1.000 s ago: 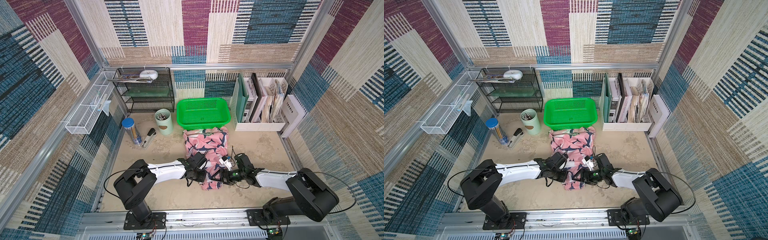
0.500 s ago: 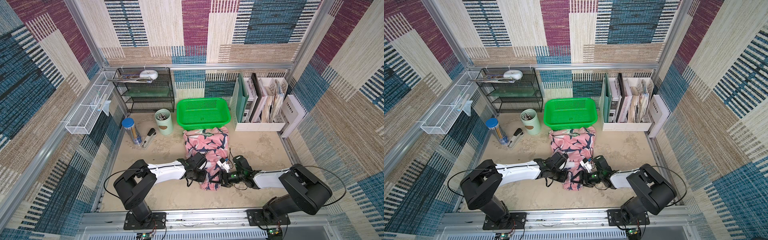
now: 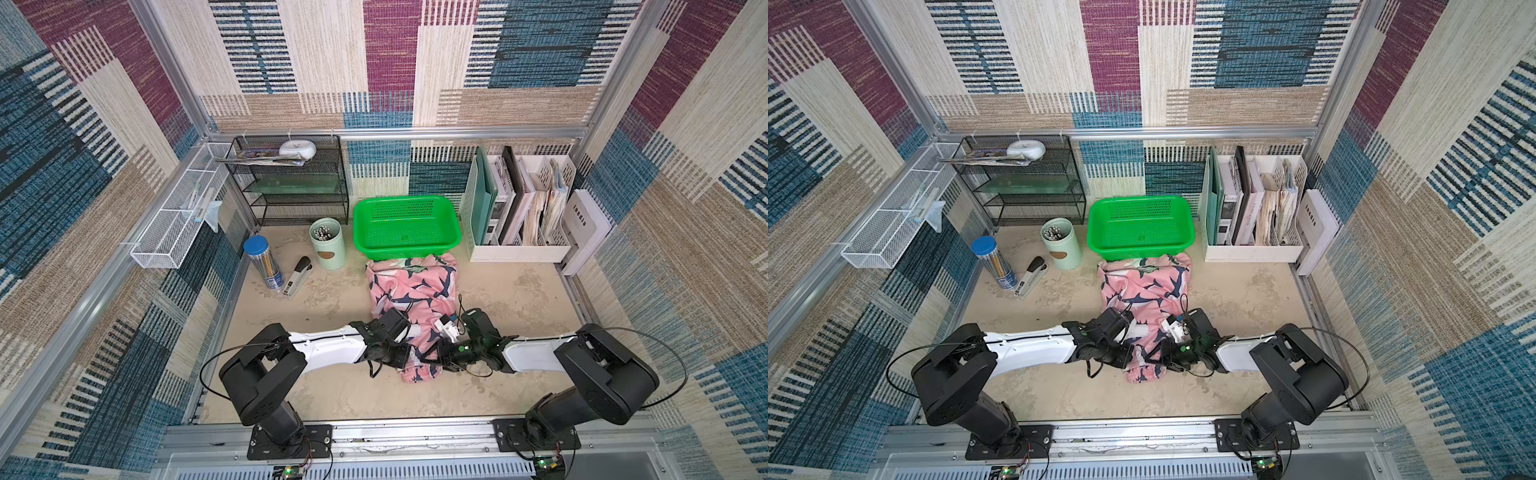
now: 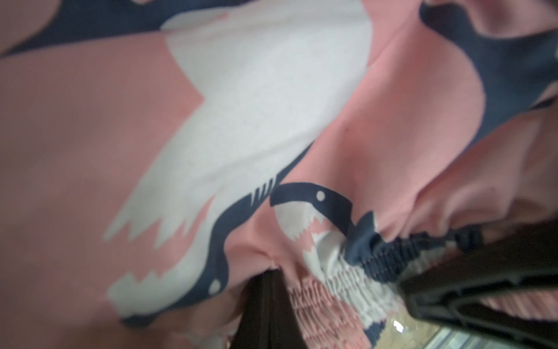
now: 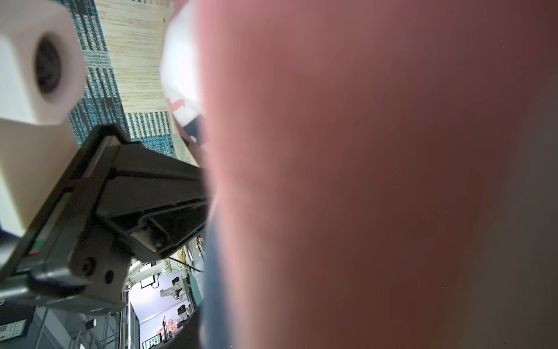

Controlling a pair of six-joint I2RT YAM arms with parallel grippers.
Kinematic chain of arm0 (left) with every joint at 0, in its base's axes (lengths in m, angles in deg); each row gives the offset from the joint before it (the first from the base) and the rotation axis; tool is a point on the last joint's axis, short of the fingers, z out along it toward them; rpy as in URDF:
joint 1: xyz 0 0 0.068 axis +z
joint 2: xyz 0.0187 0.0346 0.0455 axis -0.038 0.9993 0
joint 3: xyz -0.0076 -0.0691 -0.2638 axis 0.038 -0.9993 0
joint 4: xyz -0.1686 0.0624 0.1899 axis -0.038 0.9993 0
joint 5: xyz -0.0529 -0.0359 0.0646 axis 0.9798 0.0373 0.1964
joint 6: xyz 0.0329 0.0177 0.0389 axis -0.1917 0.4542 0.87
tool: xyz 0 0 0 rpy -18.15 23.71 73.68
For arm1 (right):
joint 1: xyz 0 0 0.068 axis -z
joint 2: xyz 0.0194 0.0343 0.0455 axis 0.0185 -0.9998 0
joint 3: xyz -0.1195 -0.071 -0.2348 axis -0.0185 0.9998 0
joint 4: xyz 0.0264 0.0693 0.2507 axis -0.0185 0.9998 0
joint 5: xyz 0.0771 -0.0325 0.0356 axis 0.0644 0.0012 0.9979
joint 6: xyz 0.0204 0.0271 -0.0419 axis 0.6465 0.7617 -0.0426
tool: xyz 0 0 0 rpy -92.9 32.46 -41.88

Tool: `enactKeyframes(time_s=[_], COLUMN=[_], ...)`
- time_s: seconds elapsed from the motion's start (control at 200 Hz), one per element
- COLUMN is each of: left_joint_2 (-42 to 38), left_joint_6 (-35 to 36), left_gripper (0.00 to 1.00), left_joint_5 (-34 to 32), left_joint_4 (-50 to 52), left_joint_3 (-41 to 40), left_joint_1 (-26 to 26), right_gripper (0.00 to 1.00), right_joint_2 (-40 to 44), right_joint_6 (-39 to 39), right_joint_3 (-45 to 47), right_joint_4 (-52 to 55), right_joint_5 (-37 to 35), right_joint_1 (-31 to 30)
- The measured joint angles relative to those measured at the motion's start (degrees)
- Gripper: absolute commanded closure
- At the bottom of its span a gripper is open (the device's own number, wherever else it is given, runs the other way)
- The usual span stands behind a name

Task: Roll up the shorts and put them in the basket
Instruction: Pick up the shorts from the center of the board.

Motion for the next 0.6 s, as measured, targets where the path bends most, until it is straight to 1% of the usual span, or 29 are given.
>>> enactKeyframes(time_s=[0.065, 0.1, 0.105, 0.15, 0.225, 0.341, 0.386, 0.451, 0.601], left_joint_2=[-0.1, -0.4, -0.5, -1.8, -5.9, -13.6, -16.9, -21.4, -29.7], left_joint_6=[0.0, 0.3, 0.3, 0.7, 1.9, 4.4, 5.4, 7.5, 12.8], left_gripper=[1.0, 0.94, 0.93, 0.83, 0.72, 0.4, 0.3, 0.23, 0.18], left_joint_5=[0.2, 0.5, 0.5, 0.4, 0.2, -2.4, -3.8, -6.3, -11.7], left_joint_4=[0.1, 0.1, 0.1, 0.2, 0.4, 1.1, 1.7, 2.7, 3.8], left_joint_3=[0.1, 0.0, 0.0, -0.3, -1.3, -2.0, -1.9, -1.6, -2.6], left_joint_1=[0.0, 0.0, 0.0, 0.0, -0.1, -0.1, -0.1, -0.1, -0.8], right_gripper=[0.89, 1.0, 1.0, 1.0, 1.0, 1.0, 1.0, 1.0, 1.0], right_joint_2=[0.2, 0.5, 0.5, 1.2, 2.8, 4.6, 5.0, 5.5, 5.9], right_joint_6=[0.0, 0.0, 0.0, 0.1, -0.2, -0.5, -0.4, 0.1, 1.7], right_joint_3=[0.0, -0.1, -0.2, -0.5, -1.8, -4.7, -5.4, -6.3, -8.1], right_joint_4=[0.9, 1.6, 1.7, 2.4, 4.4, 7.2, 7.8, 8.3, 9.0], right_joint_5=[-1.3, -1.8, -1.8, -2.2, -3.0, -3.7, -3.6, -3.5, -3.1], right_joint_1=[0.0, 0.0, 0.0, 0.0, 0.0, 0.1, 0.4, 0.8, 1.5])
